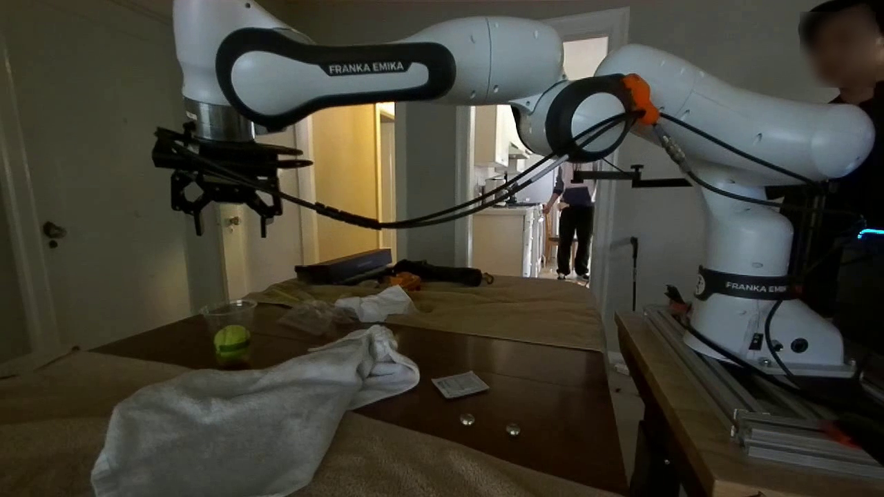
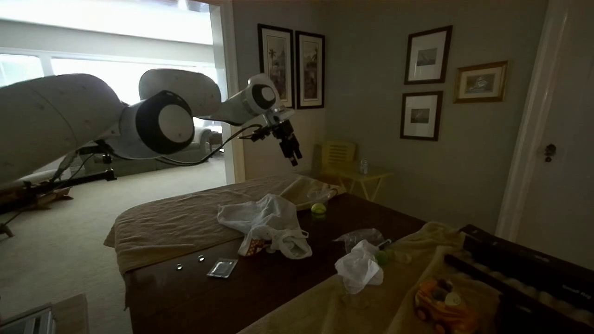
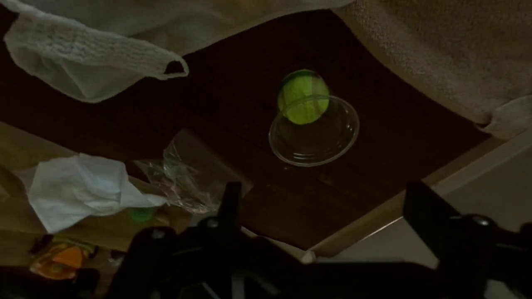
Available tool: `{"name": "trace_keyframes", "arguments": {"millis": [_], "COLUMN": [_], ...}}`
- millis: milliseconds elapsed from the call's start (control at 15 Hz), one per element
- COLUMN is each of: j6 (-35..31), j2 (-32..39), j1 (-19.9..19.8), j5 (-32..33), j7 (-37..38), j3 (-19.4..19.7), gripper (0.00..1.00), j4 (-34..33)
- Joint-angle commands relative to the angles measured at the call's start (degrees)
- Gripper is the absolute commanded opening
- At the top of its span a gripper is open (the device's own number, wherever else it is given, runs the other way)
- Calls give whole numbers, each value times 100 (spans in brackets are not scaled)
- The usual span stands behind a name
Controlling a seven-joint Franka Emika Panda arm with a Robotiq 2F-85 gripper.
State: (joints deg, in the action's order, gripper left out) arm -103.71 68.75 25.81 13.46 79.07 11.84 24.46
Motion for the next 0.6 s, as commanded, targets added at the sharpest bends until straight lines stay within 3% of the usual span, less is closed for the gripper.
{"name": "trace_keyframes", "arguments": {"millis": [0,533], "j6": [177,-3], "j2": [-105,-8], "j1": [84,166], "j5": [151,228], "j7": [-1071,-3423], "j3": [-114,-91], "gripper": [100,100], "j4": [0,20]}}
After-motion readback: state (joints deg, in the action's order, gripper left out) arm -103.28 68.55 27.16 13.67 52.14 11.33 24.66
